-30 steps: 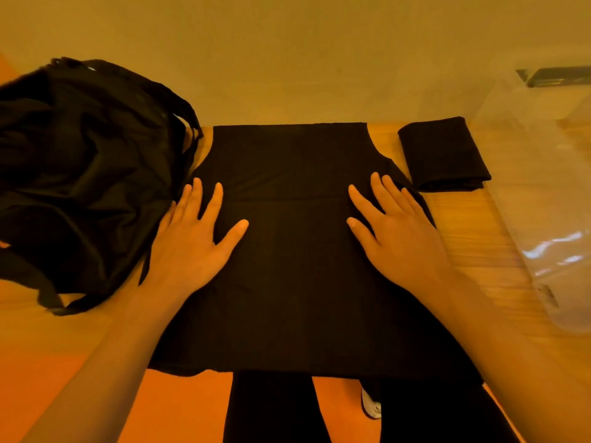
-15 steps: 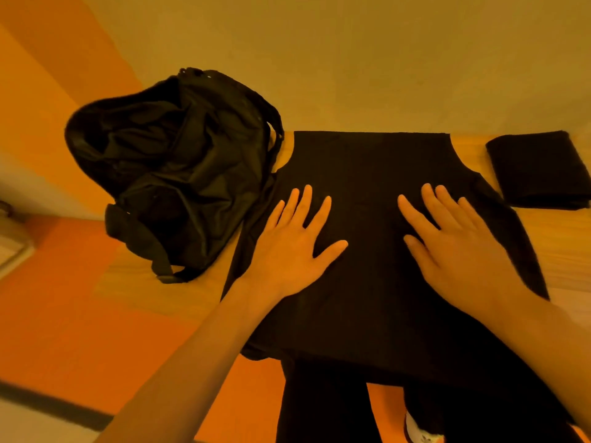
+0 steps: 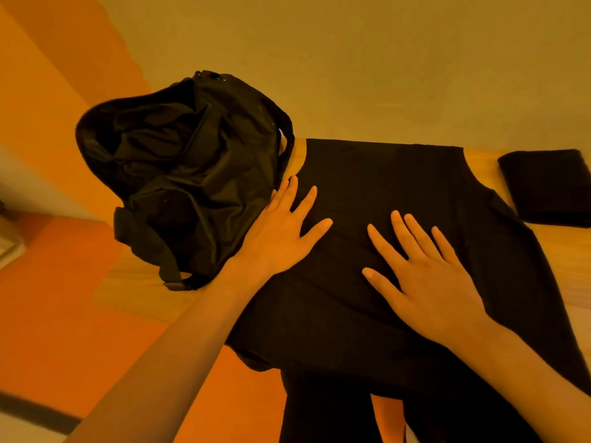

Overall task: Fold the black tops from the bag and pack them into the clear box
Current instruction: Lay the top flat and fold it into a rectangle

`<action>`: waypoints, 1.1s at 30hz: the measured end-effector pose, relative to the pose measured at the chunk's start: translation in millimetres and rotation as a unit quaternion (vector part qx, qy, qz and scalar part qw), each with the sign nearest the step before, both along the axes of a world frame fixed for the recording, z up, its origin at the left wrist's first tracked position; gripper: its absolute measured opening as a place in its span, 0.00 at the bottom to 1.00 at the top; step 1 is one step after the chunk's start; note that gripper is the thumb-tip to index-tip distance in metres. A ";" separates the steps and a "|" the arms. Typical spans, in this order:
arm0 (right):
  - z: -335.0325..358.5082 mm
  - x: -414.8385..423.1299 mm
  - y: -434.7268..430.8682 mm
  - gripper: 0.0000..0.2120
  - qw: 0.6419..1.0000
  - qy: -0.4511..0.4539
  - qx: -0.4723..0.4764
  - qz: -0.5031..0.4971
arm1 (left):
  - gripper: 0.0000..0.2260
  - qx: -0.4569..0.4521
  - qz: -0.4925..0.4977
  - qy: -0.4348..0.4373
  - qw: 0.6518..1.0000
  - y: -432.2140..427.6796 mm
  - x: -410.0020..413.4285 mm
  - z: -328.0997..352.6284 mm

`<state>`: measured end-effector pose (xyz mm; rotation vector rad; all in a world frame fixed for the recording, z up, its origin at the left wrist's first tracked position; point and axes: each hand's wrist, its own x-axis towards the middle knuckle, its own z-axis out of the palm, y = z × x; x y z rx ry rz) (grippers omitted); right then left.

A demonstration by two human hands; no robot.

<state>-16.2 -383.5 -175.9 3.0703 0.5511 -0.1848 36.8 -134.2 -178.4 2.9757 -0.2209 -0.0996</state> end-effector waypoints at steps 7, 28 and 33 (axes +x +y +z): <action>1.7 -3.3 -0.8 0.34 1.000 -0.004 0.017 0.003 | 0.34 0.000 -0.022 -0.008 1.000 10.7 10.4 0.3; 0.5 -1.8 -1.5 0.35 1.000 -0.004 0.011 0.004 | 0.39 0.343 -0.004 -0.151 0.927 30.6 23.8 47.3; 0.0 -1.3 -2.3 0.35 1.000 0.000 0.016 -0.002 | 0.44 0.313 0.027 -0.128 0.941 34.0 34.9 31.2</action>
